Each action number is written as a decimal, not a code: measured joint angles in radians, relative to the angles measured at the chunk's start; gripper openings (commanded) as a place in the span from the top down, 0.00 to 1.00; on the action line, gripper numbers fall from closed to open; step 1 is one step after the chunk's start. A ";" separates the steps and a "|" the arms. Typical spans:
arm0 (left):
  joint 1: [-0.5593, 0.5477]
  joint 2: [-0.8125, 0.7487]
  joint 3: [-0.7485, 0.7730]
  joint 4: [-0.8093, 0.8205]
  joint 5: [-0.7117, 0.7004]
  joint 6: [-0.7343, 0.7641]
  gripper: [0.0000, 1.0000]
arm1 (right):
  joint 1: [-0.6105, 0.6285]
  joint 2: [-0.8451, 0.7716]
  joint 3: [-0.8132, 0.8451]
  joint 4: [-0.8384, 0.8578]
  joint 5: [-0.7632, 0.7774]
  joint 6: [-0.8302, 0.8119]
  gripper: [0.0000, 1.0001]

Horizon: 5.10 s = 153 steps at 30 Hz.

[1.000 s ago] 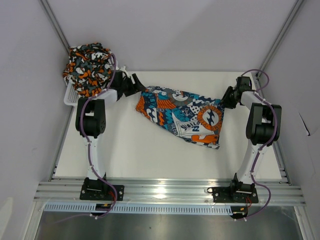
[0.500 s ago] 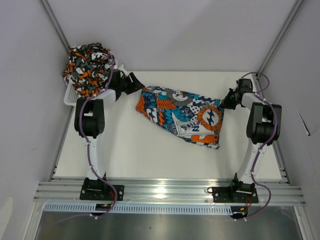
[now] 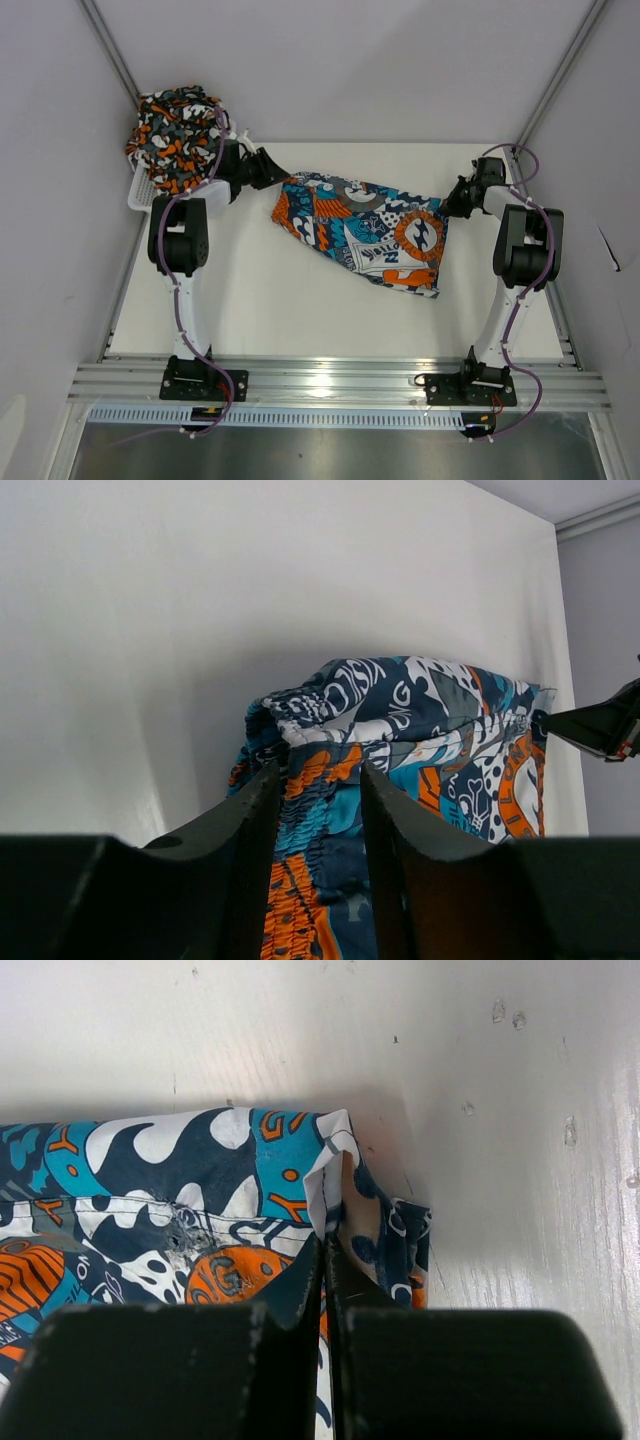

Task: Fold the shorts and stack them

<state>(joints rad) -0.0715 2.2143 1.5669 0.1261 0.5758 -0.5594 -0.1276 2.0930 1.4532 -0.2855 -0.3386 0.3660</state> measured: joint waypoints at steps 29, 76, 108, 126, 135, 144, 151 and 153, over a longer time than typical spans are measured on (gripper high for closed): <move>-0.015 0.057 0.098 -0.106 0.026 -0.005 0.52 | -0.006 0.000 -0.016 0.034 -0.048 0.001 1.00; 0.031 0.114 0.117 -0.004 0.133 -0.149 1.00 | -0.119 -0.068 -0.080 0.215 -0.221 0.175 1.00; 0.024 -0.052 -0.024 -0.166 -0.082 -0.042 0.01 | 0.029 -0.179 0.030 -0.011 0.003 0.072 0.61; -0.023 0.039 0.135 -0.179 -0.096 -0.042 0.05 | 0.423 -0.034 0.011 0.251 -0.277 0.281 1.00; -0.052 0.180 0.354 -0.448 -0.236 -0.029 0.17 | 0.480 0.189 0.212 0.218 -0.303 0.339 0.99; -0.117 0.269 0.595 -0.735 -0.439 0.022 0.16 | 0.485 0.206 0.237 0.042 -0.259 0.307 0.86; -0.158 0.294 0.657 -0.816 -0.575 0.047 0.14 | 0.513 0.293 0.489 -0.233 -0.103 0.176 0.85; -0.170 0.276 0.623 -0.805 -0.609 0.048 0.13 | 0.533 0.322 0.558 -0.311 -0.056 0.131 0.85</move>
<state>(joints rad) -0.2417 2.4901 2.1895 -0.6792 -0.0334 -0.5110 0.4057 2.4145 2.0109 -0.5968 -0.3946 0.4973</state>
